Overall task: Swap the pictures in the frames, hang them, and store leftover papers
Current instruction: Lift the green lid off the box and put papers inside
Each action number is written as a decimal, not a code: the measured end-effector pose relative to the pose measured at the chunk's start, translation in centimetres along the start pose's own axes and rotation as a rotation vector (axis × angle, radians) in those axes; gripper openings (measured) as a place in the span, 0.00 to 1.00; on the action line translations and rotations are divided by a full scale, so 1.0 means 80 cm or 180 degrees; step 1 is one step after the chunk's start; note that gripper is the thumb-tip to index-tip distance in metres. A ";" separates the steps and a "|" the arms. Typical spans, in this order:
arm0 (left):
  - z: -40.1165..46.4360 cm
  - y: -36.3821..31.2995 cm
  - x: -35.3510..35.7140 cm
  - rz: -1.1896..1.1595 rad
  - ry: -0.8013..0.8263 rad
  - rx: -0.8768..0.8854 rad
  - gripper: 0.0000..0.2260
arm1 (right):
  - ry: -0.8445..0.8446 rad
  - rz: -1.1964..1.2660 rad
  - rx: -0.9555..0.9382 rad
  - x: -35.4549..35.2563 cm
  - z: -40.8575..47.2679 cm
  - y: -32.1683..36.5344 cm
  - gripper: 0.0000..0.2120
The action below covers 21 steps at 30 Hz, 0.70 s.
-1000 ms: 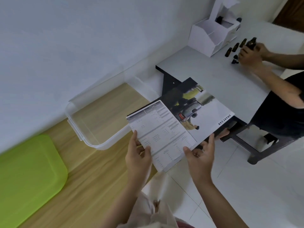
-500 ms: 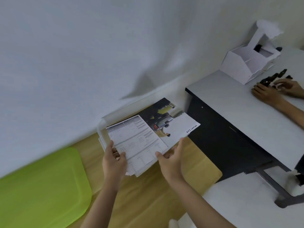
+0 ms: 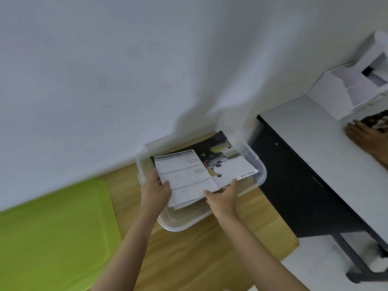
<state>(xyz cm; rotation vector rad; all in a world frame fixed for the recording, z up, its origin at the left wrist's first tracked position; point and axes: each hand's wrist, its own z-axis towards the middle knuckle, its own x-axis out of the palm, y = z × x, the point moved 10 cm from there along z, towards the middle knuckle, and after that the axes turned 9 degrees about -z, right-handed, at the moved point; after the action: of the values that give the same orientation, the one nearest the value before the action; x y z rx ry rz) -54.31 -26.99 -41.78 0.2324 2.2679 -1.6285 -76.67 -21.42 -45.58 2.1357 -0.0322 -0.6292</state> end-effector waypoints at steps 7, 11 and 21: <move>-0.003 0.000 0.005 0.0335 0.0308 -0.0047 0.27 | 0.0201 -0.0519 -0.0338 -0.006 -0.023 0.021 0.45; -0.037 -0.012 -0.008 0.0167 0.0110 0.0139 0.26 | 0.0270 -0.0515 -0.0685 -0.022 -0.047 0.041 0.41; -0.154 0.042 -0.074 -0.0425 -0.0668 0.0367 0.21 | 0.0287 0.0092 -0.1204 -0.030 -0.149 0.008 0.25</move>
<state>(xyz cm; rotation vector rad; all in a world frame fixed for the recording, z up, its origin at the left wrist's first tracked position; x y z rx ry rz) -49.88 -13.87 -39.10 -0.0622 2.0738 -1.7622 -73.26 -12.24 -38.31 1.7910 0.0981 -0.4784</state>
